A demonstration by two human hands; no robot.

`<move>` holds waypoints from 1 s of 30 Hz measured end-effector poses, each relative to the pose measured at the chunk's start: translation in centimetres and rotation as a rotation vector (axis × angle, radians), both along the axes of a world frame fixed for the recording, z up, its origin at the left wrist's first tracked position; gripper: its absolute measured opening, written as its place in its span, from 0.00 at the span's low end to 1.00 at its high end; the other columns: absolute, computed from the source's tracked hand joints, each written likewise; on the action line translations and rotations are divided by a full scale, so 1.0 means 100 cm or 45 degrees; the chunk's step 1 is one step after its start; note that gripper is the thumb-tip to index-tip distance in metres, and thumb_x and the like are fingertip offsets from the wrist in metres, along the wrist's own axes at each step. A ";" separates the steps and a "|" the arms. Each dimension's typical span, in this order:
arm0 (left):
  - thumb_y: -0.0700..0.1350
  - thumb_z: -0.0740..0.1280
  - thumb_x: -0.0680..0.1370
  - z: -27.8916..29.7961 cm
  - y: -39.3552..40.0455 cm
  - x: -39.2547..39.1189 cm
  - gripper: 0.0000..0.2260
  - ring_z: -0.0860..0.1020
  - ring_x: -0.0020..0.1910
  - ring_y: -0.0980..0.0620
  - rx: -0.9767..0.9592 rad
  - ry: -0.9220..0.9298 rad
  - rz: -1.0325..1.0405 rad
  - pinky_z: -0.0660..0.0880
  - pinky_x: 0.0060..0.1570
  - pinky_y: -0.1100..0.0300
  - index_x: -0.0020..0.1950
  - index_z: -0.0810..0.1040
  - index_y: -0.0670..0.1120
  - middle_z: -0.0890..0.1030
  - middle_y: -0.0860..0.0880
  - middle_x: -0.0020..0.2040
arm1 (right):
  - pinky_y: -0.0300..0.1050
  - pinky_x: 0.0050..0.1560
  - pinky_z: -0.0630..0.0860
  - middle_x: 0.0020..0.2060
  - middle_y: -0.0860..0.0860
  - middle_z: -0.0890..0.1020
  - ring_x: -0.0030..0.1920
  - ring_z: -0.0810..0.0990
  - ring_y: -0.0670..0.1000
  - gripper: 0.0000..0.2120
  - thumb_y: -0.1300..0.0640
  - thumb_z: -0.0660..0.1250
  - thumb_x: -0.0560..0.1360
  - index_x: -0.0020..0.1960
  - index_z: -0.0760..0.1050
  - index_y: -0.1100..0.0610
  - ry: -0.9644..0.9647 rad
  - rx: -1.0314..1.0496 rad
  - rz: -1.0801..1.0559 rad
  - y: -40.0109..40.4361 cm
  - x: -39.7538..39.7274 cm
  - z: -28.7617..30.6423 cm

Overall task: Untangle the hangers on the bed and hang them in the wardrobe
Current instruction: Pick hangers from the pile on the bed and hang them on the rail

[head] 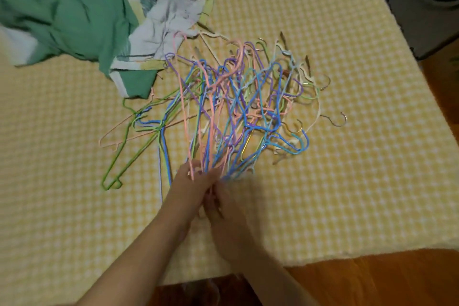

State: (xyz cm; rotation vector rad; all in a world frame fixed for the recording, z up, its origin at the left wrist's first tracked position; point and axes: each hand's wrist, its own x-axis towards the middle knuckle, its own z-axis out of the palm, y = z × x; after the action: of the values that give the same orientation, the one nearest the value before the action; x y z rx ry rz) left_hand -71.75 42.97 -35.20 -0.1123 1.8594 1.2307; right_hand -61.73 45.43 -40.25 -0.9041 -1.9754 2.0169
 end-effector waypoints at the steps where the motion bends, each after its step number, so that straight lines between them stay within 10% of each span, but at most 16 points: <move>1: 0.48 0.74 0.72 -0.005 -0.020 -0.007 0.14 0.77 0.30 0.54 -0.106 0.032 0.102 0.74 0.33 0.58 0.57 0.78 0.52 0.80 0.49 0.37 | 0.45 0.66 0.70 0.61 0.50 0.80 0.63 0.76 0.48 0.15 0.50 0.58 0.81 0.65 0.75 0.48 -0.076 0.083 0.189 -0.001 -0.002 -0.009; 7: 0.53 0.66 0.65 -0.017 -0.131 -0.044 0.33 0.77 0.40 0.49 -0.387 0.144 0.360 0.78 0.54 0.41 0.70 0.72 0.49 0.76 0.54 0.41 | 0.50 0.45 0.74 0.45 0.55 0.83 0.49 0.81 0.59 0.06 0.57 0.61 0.77 0.48 0.77 0.54 -0.680 0.682 0.060 0.075 -0.065 -0.055; 15: 0.45 0.72 0.72 -0.035 -0.193 -0.047 0.25 0.77 0.43 0.50 -0.356 0.113 0.543 0.77 0.56 0.42 0.69 0.72 0.49 0.77 0.49 0.44 | 0.54 0.60 0.74 0.61 0.62 0.79 0.63 0.76 0.64 0.18 0.56 0.63 0.79 0.66 0.70 0.62 -1.243 1.203 0.235 0.138 -0.149 -0.081; 23: 0.41 0.69 0.76 -0.041 -0.198 -0.042 0.09 0.77 0.45 0.49 -0.208 0.070 0.526 0.76 0.54 0.43 0.55 0.80 0.51 0.79 0.49 0.45 | 0.48 0.38 0.58 0.41 0.59 0.78 0.45 0.77 0.62 0.08 0.55 0.57 0.82 0.47 0.68 0.57 -0.564 0.908 -0.162 0.101 -0.140 -0.060; 30: 0.51 0.64 0.68 -0.043 -0.188 -0.050 0.09 0.79 0.50 0.48 -0.128 0.080 0.534 0.74 0.56 0.46 0.45 0.81 0.58 0.83 0.47 0.47 | 0.48 0.57 0.74 0.54 0.55 0.83 0.57 0.79 0.57 0.14 0.55 0.58 0.82 0.64 0.76 0.54 -0.368 0.718 0.748 0.027 -0.140 -0.059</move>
State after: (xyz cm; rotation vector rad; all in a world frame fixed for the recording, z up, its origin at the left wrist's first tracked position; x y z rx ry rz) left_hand -76.77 24.19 -39.49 -0.5472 2.0161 1.4309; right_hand -75.76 48.17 -46.11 -0.5379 -3.0267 1.4224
